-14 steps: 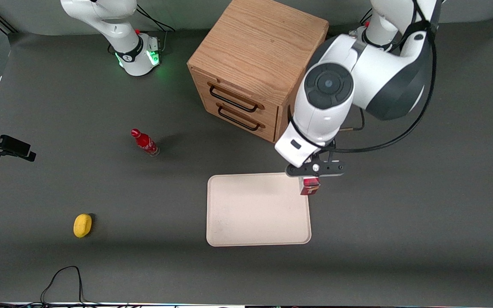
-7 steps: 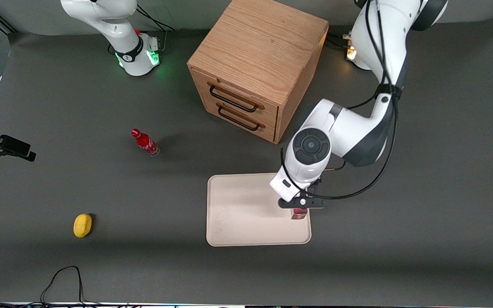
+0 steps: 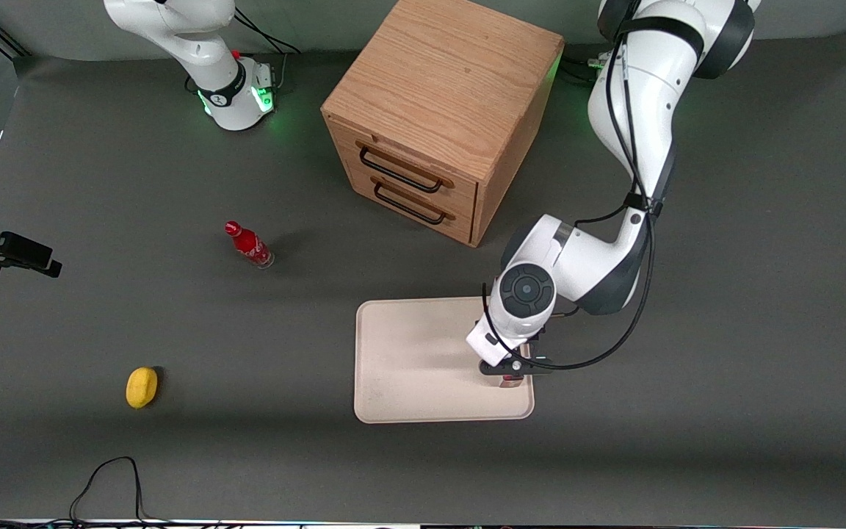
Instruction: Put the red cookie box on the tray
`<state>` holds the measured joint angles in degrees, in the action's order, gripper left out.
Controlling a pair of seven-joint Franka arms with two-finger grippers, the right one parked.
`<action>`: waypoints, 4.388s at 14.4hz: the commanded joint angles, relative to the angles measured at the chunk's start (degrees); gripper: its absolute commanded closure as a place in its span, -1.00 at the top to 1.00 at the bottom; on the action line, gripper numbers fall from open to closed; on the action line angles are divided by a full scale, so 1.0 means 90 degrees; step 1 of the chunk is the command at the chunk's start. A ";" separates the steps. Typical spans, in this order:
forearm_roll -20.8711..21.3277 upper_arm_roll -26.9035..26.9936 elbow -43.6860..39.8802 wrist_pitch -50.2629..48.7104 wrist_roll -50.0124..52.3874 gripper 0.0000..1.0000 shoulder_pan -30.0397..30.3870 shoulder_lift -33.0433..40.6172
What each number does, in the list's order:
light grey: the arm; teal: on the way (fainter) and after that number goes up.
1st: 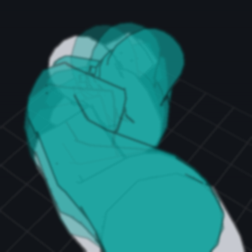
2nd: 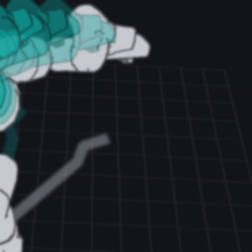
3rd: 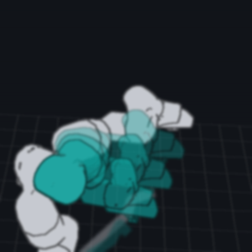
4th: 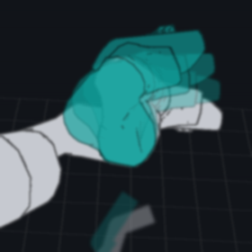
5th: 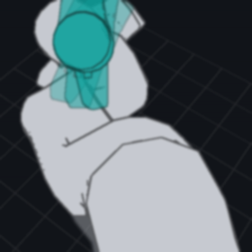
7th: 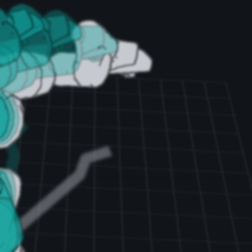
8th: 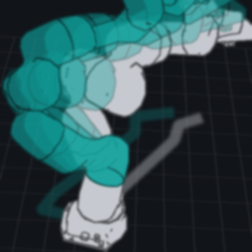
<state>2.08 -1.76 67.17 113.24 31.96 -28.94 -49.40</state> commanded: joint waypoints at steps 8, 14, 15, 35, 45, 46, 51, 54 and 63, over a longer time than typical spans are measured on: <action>-0.0026 0.0020 -0.0022 0.0591 0.0042 -1.00 0.0042 -0.0234; -0.0046 0.0010 -0.0012 0.0426 -0.0007 -0.05 0.0198 -0.0205; -0.0026 0.0010 -0.0012 0.0377 0.0032 0.14 0.0188 -0.0147; 0.0081 0.0059 0.2172 -0.2496 -0.0941 1.00 0.1387 0.4568; 0.0013 0.0069 0.3131 -0.1744 -0.2682 1.00 0.2864 0.5205; 0.0013 0.0108 0.3277 -0.1569 -0.2672 1.00 0.2922 0.5292; -0.0017 0.0450 0.3016 -0.1381 -0.2672 1.00 0.2757 0.5206; -0.0055 0.0411 0.2538 -0.1546 -0.2643 1.00 0.2825 0.4933; -0.0554 0.0411 0.2517 -0.2036 -0.2985 1.00 0.2933 0.5020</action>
<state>-2.07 1.80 90.90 96.35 5.71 -2.18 -4.10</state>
